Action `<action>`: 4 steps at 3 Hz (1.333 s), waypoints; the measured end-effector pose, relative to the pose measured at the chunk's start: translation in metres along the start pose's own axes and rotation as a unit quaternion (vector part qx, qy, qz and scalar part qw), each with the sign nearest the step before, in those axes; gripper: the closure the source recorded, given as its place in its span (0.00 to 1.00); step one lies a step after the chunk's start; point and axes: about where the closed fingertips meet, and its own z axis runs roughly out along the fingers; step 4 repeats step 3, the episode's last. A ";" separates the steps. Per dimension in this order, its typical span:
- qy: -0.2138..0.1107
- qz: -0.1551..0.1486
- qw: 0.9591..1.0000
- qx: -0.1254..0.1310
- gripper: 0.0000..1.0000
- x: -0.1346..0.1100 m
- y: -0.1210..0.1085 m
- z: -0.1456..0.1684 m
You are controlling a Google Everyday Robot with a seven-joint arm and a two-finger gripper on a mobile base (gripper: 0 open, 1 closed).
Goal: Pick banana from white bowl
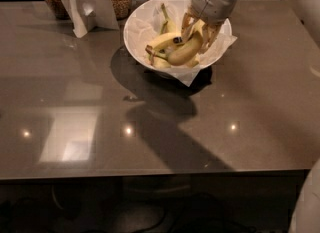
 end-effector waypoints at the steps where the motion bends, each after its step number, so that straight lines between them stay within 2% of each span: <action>1: -0.011 0.014 1.000 0.007 1.00 -0.007 -0.003 -0.020; 2: -0.031 0.032 0.999 0.019 1.00 -0.019 -0.002 -0.044; 3: -0.059 0.055 0.996 0.043 1.00 -0.039 -0.002 -0.066; 4: -0.059 0.055 0.996 0.043 1.00 -0.039 -0.002 -0.066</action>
Offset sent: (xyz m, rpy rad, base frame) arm -0.0582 -0.0072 0.0684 0.1338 0.1038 -0.0452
